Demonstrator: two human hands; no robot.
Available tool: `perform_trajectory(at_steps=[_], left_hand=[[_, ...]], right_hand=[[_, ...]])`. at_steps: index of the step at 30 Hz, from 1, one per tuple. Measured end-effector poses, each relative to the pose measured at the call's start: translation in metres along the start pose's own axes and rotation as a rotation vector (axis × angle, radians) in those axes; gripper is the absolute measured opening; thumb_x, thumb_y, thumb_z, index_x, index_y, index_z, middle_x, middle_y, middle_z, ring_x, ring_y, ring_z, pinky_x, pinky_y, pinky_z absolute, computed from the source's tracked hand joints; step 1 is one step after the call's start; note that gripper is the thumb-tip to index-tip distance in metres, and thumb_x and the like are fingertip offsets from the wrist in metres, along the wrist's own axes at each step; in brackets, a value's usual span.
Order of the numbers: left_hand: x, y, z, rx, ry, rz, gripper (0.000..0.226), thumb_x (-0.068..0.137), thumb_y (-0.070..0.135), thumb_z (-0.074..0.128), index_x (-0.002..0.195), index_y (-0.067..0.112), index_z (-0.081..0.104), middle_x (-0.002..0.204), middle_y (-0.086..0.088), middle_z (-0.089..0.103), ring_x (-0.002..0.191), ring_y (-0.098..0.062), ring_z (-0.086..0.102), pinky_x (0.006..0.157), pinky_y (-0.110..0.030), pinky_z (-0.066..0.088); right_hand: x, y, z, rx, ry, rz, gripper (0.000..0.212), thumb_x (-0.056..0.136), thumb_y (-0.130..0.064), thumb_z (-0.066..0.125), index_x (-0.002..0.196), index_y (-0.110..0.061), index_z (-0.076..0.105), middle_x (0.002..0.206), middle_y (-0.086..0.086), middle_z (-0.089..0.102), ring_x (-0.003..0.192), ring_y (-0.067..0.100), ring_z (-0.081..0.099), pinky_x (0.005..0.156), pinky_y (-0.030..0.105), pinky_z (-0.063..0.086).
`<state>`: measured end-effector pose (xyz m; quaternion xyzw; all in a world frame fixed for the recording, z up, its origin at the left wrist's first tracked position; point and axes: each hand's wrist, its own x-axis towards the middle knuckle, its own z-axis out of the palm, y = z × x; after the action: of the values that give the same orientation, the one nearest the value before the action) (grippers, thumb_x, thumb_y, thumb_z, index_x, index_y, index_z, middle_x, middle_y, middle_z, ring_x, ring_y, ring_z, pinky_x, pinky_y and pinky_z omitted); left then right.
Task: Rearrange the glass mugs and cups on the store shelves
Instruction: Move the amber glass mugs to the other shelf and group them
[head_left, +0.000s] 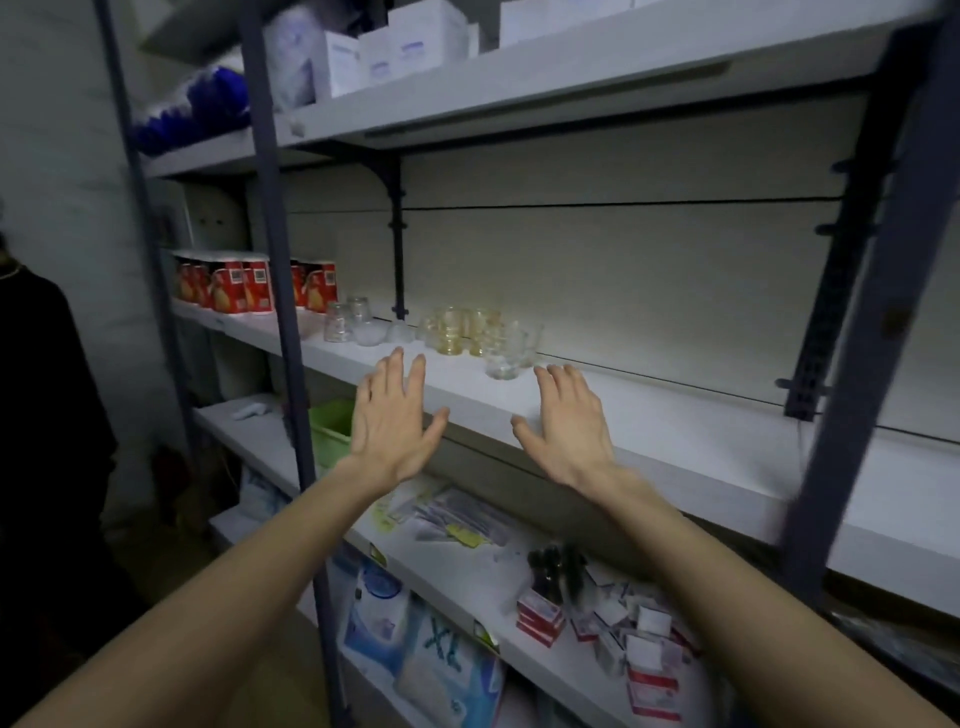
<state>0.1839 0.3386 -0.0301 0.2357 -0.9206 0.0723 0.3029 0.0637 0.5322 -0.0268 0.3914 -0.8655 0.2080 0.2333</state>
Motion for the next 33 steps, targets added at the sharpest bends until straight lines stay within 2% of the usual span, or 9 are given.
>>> perform_trajectory(at_steps=[7, 10, 13, 21, 23, 26, 28, 30, 33], left_hand=[[0.113, -0.049, 0.053, -0.008, -0.098, 0.006, 0.082, 0.102, 0.062, 0.034, 0.164, 0.018, 0.004, 0.172, -0.015, 0.005, 0.155, -0.034, 0.019, 0.124, -0.05, 0.021], [0.173, -0.065, 0.073, -0.035, -0.121, 0.003, 0.086, 0.1, 0.062, 0.038, 0.164, 0.02, 0.0, 0.172, -0.015, 0.002, 0.152, -0.036, 0.028, 0.119, -0.052, 0.029], [0.226, -0.073, 0.094, -0.073, -0.162, 0.005, 0.089, 0.099, 0.063, 0.042, 0.164, 0.021, -0.003, 0.172, -0.014, 0.001, 0.15, -0.037, 0.033, 0.114, -0.05, 0.038], [0.329, -0.08, 0.155, -0.187, -0.228, 0.141, 0.102, 0.088, 0.063, 0.06, 0.163, 0.022, 0.005, 0.169, -0.008, 0.018, 0.146, -0.034, 0.038, 0.109, -0.045, 0.038], [0.344, -0.078, 0.171, -0.222, -0.233, 0.215, 0.103, 0.085, 0.062, 0.062, 0.163, 0.025, 0.006, 0.167, -0.007, 0.024, 0.144, -0.033, 0.041, 0.108, -0.044, 0.039], [0.357, -0.082, 0.189, -0.277, -0.233, 0.323, 0.104, 0.08, 0.061, 0.062, 0.164, 0.024, 0.011, 0.16, -0.01, 0.04, 0.137, -0.034, 0.049, 0.103, -0.042, 0.044], [0.363, -0.088, 0.198, -0.299, -0.198, 0.381, 0.105, 0.073, 0.067, 0.05, 0.163, 0.022, 0.019, 0.151, -0.012, 0.053, 0.13, -0.033, 0.056, 0.098, -0.042, 0.047], [0.368, -0.095, 0.205, -0.319, -0.159, 0.428, 0.105, 0.071, 0.071, 0.042, 0.161, 0.02, 0.026, 0.146, -0.011, 0.057, 0.128, -0.032, 0.057, 0.098, -0.041, 0.047], [0.371, -0.104, 0.218, -0.395, -0.121, 0.457, 0.094, 0.082, 0.065, 0.058, 0.158, 0.015, 0.031, 0.142, -0.013, 0.058, 0.13, -0.033, 0.055, 0.102, -0.041, 0.044]], right_hand=[[0.146, -0.013, 0.045, 0.11, -0.01, -0.006, 0.072, 0.096, -0.038, 0.055, 0.154, -0.004, 0.03, 0.156, 0.016, 0.036, 0.143, 0.034, 0.034, 0.118, 0.042, 0.03], [0.217, -0.008, 0.062, 0.089, -0.041, 0.05, 0.079, 0.096, -0.04, 0.056, 0.156, -0.003, 0.023, 0.157, 0.019, 0.033, 0.145, 0.036, 0.031, 0.119, 0.044, 0.03], [0.275, -0.002, 0.082, 0.037, -0.104, 0.125, 0.079, 0.095, -0.044, 0.058, 0.155, -0.006, 0.024, 0.152, 0.021, 0.038, 0.139, 0.04, 0.04, 0.112, 0.045, 0.037], [0.361, -0.002, 0.141, -0.156, -0.328, 0.269, 0.084, 0.086, -0.056, 0.069, 0.148, -0.011, 0.034, 0.147, 0.019, 0.045, 0.135, 0.038, 0.049, 0.109, 0.047, 0.042], [0.369, -0.001, 0.15, -0.236, -0.356, 0.286, 0.086, 0.084, -0.062, 0.067, 0.147, -0.013, 0.036, 0.146, 0.017, 0.047, 0.135, 0.036, 0.049, 0.108, 0.047, 0.04], [0.372, -0.001, 0.16, -0.283, -0.408, 0.316, 0.076, 0.089, -0.058, 0.063, 0.146, -0.015, 0.039, 0.145, 0.013, 0.05, 0.136, 0.033, 0.048, 0.111, 0.05, 0.034], [0.374, -0.004, 0.163, -0.355, -0.409, 0.333, 0.069, 0.09, -0.056, 0.063, 0.143, -0.016, 0.042, 0.142, 0.012, 0.053, 0.136, 0.03, 0.049, 0.113, 0.052, 0.032], [0.378, -0.008, 0.165, -0.385, -0.405, 0.372, 0.067, 0.089, -0.055, 0.065, 0.141, -0.016, 0.046, 0.141, 0.011, 0.054, 0.135, 0.029, 0.05, 0.117, 0.052, 0.03], [0.381, -0.017, 0.169, -0.388, -0.368, 0.42, 0.068, 0.086, -0.055, 0.07, 0.14, -0.018, 0.05, 0.139, 0.009, 0.056, 0.134, 0.029, 0.052, 0.117, 0.05, 0.029]])
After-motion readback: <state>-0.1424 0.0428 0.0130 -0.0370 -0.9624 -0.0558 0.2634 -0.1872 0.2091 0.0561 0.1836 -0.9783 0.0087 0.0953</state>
